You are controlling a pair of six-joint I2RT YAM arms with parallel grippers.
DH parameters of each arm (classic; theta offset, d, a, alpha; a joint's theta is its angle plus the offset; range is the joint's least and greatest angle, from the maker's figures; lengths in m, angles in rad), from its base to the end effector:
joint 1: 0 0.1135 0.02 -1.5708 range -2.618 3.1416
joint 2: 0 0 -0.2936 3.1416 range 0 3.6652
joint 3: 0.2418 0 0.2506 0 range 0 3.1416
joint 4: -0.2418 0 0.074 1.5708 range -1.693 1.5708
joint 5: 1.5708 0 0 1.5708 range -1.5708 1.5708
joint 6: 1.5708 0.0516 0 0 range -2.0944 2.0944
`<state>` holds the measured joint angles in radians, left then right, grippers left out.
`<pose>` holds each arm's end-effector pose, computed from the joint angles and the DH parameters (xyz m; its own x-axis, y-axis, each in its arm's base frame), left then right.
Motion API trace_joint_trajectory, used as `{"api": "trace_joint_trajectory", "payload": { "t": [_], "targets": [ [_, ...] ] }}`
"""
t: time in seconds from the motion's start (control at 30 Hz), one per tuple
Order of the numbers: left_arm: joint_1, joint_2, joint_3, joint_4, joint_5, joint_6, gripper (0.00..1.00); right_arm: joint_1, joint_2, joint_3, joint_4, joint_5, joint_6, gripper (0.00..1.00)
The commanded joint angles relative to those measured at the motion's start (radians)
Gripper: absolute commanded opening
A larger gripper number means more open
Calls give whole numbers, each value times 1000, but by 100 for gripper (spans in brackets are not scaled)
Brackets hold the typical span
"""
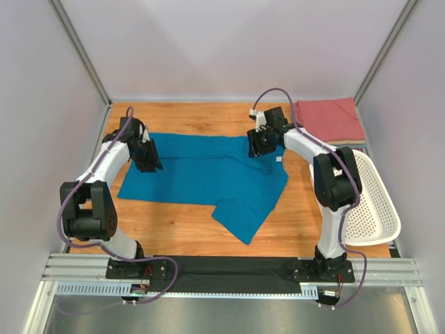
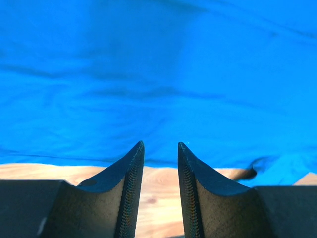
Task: Fold and stack the t-shirts
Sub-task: Fold the tshirt
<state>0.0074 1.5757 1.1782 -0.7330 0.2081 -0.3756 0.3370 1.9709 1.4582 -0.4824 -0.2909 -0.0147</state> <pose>0.3221 -0.0083 0.2556 -0.8712 -0.3654 -0.3279 -0.2566 0.9083 -0.3302 0.4132 0.1605 0.2133 -0.7847 -0.2899 -0.5479 -0.4757 0.8483 0.2325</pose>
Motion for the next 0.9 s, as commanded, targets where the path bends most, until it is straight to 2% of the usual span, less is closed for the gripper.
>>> {"api": "trace_joint_trajectory", "payload": {
  "t": [0.0, 0.2, 0.6, 0.87],
  "targets": [
    [-6, -29, 20, 17, 65, 21, 41, -1, 65, 103, -74, -53, -97, 49],
    [-6, -52, 29, 29, 79, 12, 41, 0, 98, 105, -111, -109, -120, 50],
    [-6, -48, 28, 24, 63, 9, 40, 19, 36, 11, -97, -188, -96, 49],
    [-6, -69, 18, 26, 59, 6, 40, 79, -139, -169, -9, -111, -59, 49]
  ]
}}
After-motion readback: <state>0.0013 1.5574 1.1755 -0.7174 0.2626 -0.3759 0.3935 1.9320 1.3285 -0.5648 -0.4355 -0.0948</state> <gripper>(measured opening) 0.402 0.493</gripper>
